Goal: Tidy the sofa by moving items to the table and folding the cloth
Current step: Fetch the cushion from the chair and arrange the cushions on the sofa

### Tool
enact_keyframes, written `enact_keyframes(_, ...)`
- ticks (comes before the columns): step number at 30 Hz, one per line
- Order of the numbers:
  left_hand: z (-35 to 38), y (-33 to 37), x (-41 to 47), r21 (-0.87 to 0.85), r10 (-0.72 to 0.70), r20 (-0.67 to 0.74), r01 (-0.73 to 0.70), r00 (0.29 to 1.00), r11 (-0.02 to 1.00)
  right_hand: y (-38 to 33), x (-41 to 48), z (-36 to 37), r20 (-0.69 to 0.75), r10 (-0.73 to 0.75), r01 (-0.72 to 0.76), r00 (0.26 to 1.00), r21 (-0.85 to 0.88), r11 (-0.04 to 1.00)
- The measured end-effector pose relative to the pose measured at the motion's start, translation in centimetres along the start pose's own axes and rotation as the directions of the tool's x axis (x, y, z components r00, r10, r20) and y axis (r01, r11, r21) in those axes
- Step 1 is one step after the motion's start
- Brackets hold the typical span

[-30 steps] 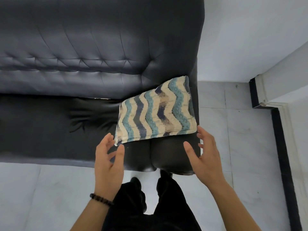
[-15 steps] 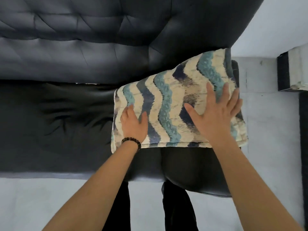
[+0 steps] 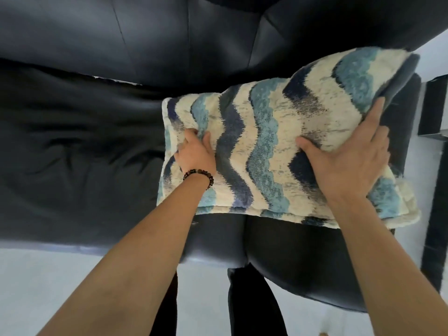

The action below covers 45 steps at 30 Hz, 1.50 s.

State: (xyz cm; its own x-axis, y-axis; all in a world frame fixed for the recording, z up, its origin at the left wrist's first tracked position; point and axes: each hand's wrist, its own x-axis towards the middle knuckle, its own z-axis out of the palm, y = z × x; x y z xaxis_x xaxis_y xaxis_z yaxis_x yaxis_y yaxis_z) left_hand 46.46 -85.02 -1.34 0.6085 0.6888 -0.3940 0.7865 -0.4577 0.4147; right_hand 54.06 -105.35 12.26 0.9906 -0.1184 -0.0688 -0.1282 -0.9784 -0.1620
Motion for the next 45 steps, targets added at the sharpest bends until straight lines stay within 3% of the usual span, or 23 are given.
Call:
enact_keyframes(3,-4.1,-2.1,0.1,-0.180,0.050,-0.095,-0.066,0.994,0.981,-2.3,-1.2,-0.8,0.018,-0.024,0.022,1.000,0.113,0.993)
enact_keyframes(7,-10.3,-6.3,0.3,-0.240,0.104,-0.252,-0.166,0.962,0.956,-6.1,-4.0,-0.5,0.030,-0.043,0.031,0.999,0.318,0.947)
enact_keyframes(14,-19.9,-12.6,4.5,-0.254,0.176,-0.392,-0.291,0.903,0.923,-14.2,-8.9,1.9,0.056,0.039,-0.064,0.998,0.563,0.824)
enact_keyframes(20,-22.2,-15.8,10.0,-0.265,0.170,-0.455,-0.315,0.874,0.911,-19.3,-11.2,9.1,0.119,0.085,-0.144,0.989,0.685,0.714)
enact_keyframes(25,-23.0,-16.3,14.9,-0.241,0.199,-0.519,-0.366,0.831,0.899,-22.6,-10.6,13.9,0.045,0.086,-0.090,0.995,0.773,0.628)
enact_keyframes(28,-22.4,-16.9,16.7,-0.214,0.225,-0.551,-0.397,0.804,0.892,-23.3,-9.9,16.6,0.048,0.078,-0.086,0.996,0.791,0.605)
enact_keyframes(33,-19.6,-20.3,17.9,-0.198,0.114,-0.342,-0.191,0.933,0.961,-22.2,-8.7,19.9,0.199,-0.047,-0.091,0.979,0.630,0.771)
enact_keyframes(38,-19.0,-19.8,18.0,-0.172,0.049,-0.380,-0.122,0.924,0.977,-22.0,-7.2,19.4,0.153,-0.015,-0.085,0.988,0.625,0.776)
enact_keyframes(42,-19.4,-19.4,18.1,-0.358,0.112,-0.482,-0.312,0.869,0.880,-21.7,-7.9,19.0,0.096,-0.015,-0.053,0.995,0.671,0.740)
enact_keyframes(45,-19.5,-19.8,18.4,-0.397,0.100,-0.541,-0.359,0.835,0.845,-21.8,-8.7,19.7,0.101,-0.031,-0.048,0.994,0.694,0.719)
